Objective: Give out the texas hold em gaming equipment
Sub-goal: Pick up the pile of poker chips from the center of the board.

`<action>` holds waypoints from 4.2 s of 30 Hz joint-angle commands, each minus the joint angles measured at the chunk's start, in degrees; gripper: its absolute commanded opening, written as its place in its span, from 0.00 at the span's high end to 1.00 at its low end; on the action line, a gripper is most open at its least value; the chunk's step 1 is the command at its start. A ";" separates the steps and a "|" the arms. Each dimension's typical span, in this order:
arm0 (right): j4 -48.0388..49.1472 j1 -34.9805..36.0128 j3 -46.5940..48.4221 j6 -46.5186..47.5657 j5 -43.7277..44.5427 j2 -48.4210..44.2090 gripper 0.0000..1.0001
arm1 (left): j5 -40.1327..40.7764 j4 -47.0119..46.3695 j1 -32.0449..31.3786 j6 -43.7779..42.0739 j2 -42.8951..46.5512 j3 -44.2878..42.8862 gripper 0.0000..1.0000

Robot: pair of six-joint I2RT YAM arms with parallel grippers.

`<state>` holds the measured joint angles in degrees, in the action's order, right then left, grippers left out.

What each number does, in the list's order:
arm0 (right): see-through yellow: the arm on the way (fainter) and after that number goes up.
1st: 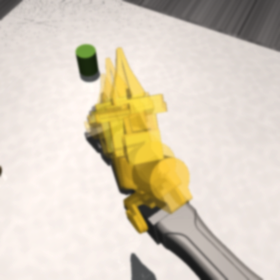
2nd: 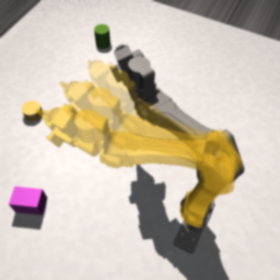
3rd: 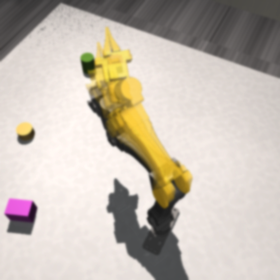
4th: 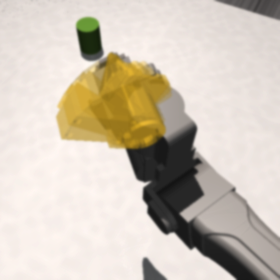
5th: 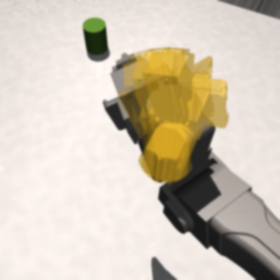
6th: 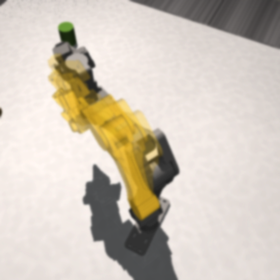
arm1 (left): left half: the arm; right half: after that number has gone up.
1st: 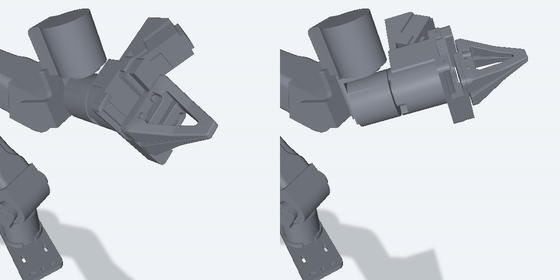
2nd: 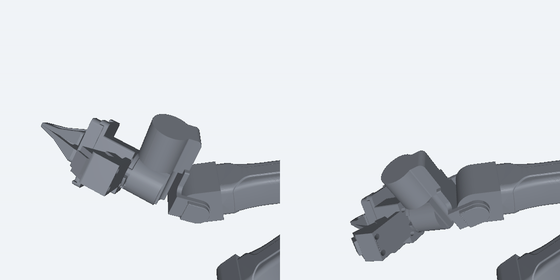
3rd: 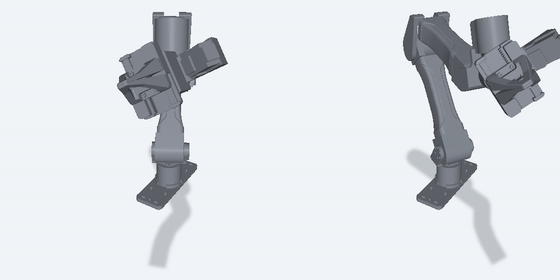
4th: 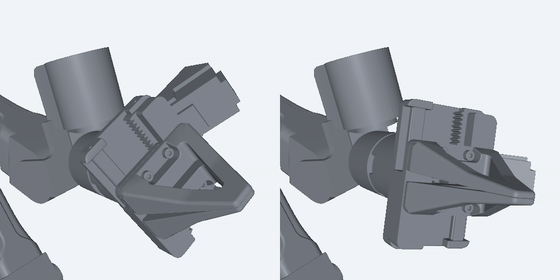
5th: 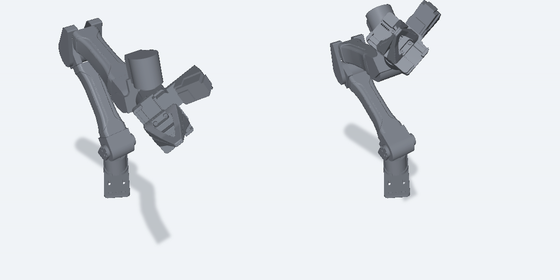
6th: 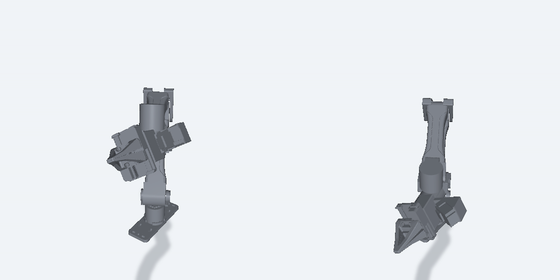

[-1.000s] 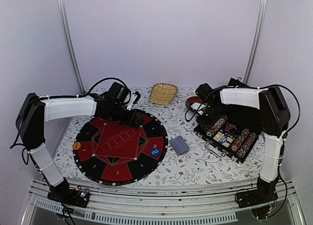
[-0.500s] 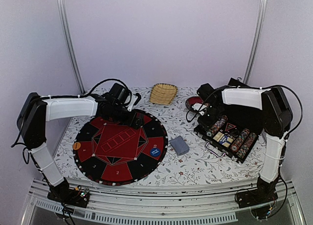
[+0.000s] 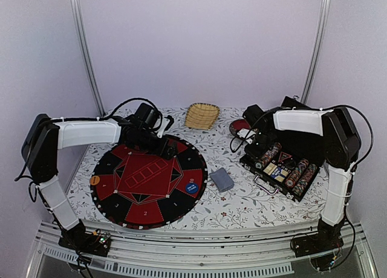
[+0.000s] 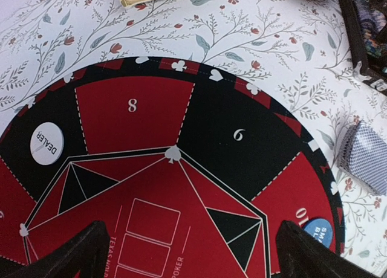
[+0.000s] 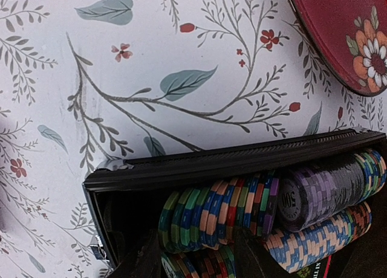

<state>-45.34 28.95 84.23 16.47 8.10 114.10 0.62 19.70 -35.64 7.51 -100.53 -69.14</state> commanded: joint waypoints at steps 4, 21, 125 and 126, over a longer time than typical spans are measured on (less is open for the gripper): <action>1.81 -1.88 -1.22 -0.99 2.82 1.98 0.56 | -0.50 0.60 0.75 -0.35 -0.81 -0.03 0.02; 3.53 -2.45 0.02 -1.21 -4.86 3.78 0.46 | 0.20 0.69 0.92 -0.31 -1.47 0.00 0.02; 1.57 -2.32 2.47 -8.82 -5.98 4.89 0.63 | 0.45 1.29 1.38 -0.40 -1.33 -0.03 0.02; 1.74 -2.31 2.63 -8.78 -6.44 4.97 0.68 | 0.51 1.30 1.34 -0.37 -1.33 0.02 0.02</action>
<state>-45.01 26.59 86.30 7.46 3.68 117.36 0.91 20.49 -34.83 7.51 -101.54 -69.14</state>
